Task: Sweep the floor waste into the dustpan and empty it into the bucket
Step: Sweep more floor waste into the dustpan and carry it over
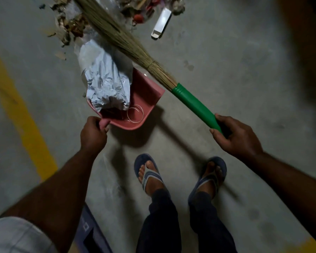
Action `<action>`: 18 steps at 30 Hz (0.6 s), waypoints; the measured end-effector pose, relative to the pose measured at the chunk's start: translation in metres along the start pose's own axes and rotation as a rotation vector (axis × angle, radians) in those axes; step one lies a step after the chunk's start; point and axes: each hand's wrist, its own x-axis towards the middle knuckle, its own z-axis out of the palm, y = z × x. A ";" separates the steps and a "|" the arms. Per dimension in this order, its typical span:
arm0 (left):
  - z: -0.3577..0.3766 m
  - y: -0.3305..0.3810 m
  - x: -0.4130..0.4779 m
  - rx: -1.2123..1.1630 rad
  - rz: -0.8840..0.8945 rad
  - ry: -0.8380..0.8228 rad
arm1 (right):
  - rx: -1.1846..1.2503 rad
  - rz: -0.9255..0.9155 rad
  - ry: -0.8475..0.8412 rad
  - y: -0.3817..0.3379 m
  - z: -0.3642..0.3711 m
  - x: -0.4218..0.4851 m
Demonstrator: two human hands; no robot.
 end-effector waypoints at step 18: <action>-0.192 0.067 -0.044 -0.071 0.038 0.078 | -0.113 -0.085 -0.099 -0.154 -0.128 0.032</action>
